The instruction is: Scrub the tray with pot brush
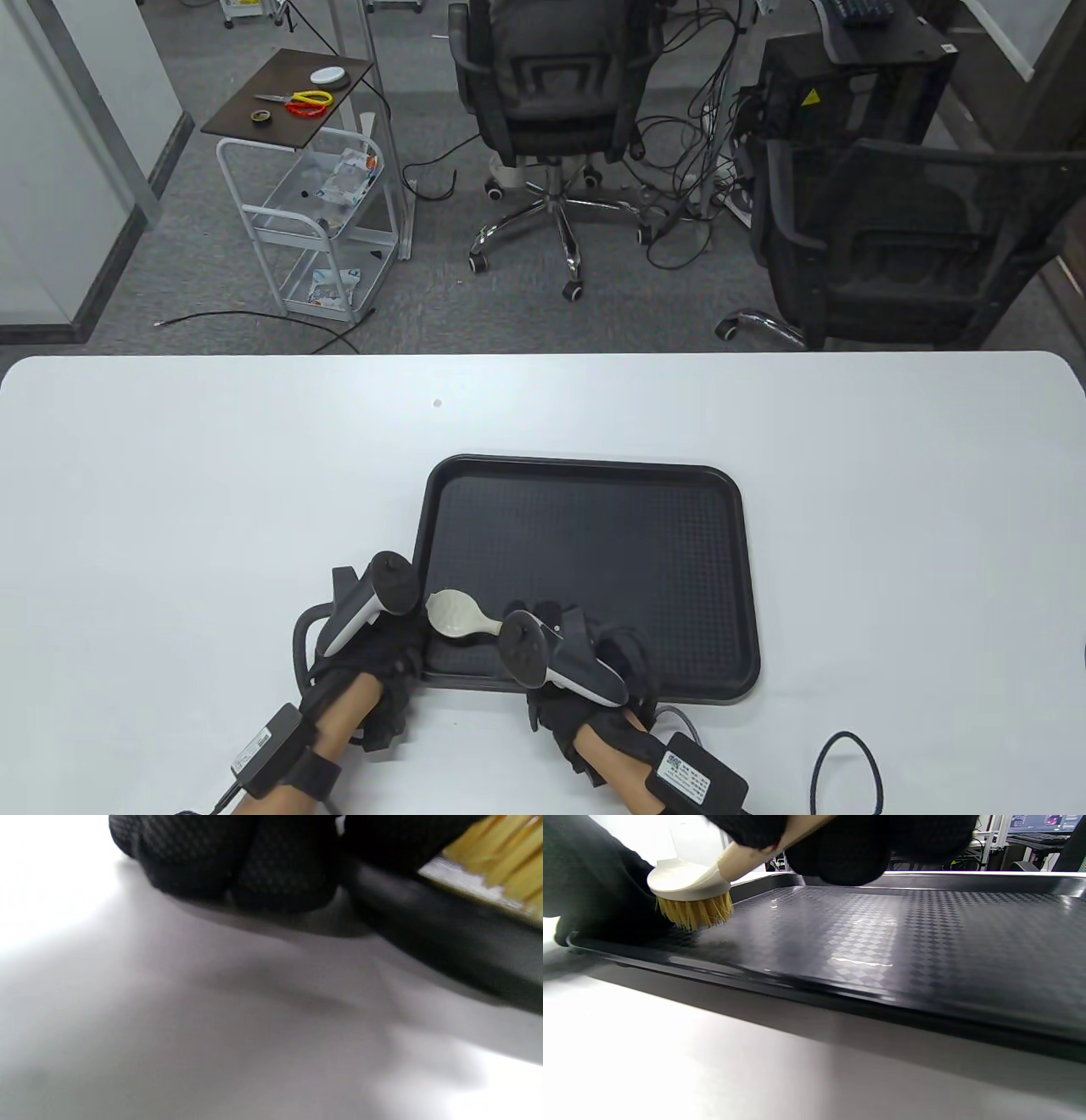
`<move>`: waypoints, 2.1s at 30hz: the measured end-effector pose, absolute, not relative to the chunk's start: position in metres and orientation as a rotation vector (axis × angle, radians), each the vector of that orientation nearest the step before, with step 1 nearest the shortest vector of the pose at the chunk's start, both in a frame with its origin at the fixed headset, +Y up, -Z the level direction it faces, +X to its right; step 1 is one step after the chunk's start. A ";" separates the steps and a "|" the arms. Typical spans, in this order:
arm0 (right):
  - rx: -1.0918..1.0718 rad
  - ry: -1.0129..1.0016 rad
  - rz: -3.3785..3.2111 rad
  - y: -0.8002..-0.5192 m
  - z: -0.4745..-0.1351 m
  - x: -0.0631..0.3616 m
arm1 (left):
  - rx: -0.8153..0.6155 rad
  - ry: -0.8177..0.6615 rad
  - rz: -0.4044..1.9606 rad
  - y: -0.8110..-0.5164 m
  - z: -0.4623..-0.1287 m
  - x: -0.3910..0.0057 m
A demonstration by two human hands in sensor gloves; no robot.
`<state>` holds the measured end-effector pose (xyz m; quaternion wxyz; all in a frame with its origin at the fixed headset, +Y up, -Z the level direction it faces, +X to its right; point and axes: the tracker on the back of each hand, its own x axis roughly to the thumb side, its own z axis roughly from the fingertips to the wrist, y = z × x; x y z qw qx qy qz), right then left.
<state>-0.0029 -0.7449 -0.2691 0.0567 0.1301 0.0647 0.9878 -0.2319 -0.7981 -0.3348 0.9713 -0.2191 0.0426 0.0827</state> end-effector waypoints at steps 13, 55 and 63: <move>0.120 0.304 3.004 -0.750 -0.258 0.108 | -0.443 0.088 0.168 -0.798 -0.335 -0.232; 0.499 0.218 3.003 -0.751 -0.249 -0.001 | -0.442 0.086 0.166 -0.799 -0.335 -0.232; 0.419 0.286 3.016 -0.751 -0.245 0.030 | -0.440 0.087 0.163 -0.799 -0.335 -0.231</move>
